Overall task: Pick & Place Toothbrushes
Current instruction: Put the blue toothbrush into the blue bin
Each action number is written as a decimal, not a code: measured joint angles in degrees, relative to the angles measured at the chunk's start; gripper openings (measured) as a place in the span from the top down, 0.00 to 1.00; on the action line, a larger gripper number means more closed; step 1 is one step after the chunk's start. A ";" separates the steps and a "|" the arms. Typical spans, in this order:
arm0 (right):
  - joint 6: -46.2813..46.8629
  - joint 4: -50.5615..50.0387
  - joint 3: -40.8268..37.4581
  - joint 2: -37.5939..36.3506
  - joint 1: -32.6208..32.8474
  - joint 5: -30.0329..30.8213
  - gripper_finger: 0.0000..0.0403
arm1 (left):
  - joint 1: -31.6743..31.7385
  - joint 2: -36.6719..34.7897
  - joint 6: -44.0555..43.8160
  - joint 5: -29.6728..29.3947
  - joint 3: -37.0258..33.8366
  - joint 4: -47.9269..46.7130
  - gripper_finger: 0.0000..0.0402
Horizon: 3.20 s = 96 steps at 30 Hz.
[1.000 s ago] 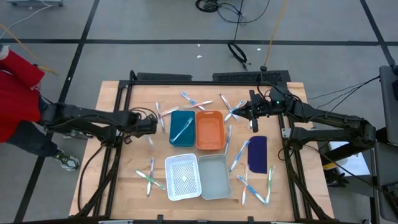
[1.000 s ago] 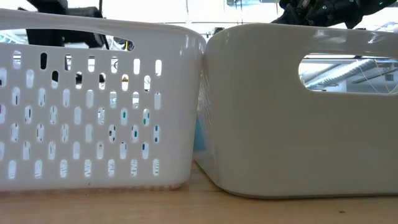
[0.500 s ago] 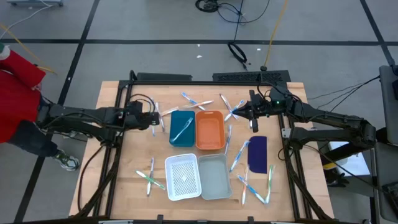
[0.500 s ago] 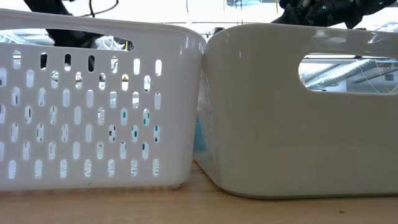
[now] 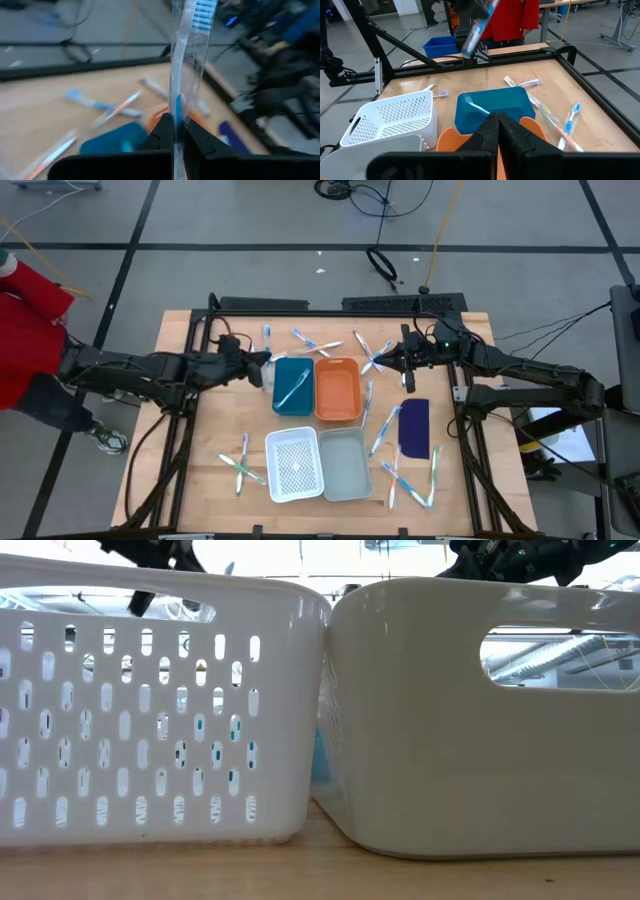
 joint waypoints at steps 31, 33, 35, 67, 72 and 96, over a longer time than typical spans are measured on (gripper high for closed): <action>-1.05 -0.02 0.00 0.00 0.01 -0.02 1.00 | -3.08 1.77 17.55 17.36 0.00 35.45 1.00; -1.05 0.00 0.00 -0.01 -0.01 0.00 1.00 | -3.04 2.99 12.60 16.16 0.00 33.46 1.00; -1.05 -0.01 0.00 -0.01 0.00 0.00 1.00 | -2.99 4.28 6.86 14.08 0.00 30.36 0.99; 0.02 -0.02 0.00 -0.01 -0.01 -0.02 1.00 | 14.04 28.12 -23.35 38.33 24.28 -28.98 1.00; 0.02 -0.04 0.00 0.00 0.00 -0.02 1.00 | 16.60 31.72 -22.86 43.41 27.13 -33.52 1.00; 0.04 -0.98 0.00 0.00 -0.01 -0.02 1.00 | 25.58 42.71 -14.10 58.56 28.06 -38.08 1.00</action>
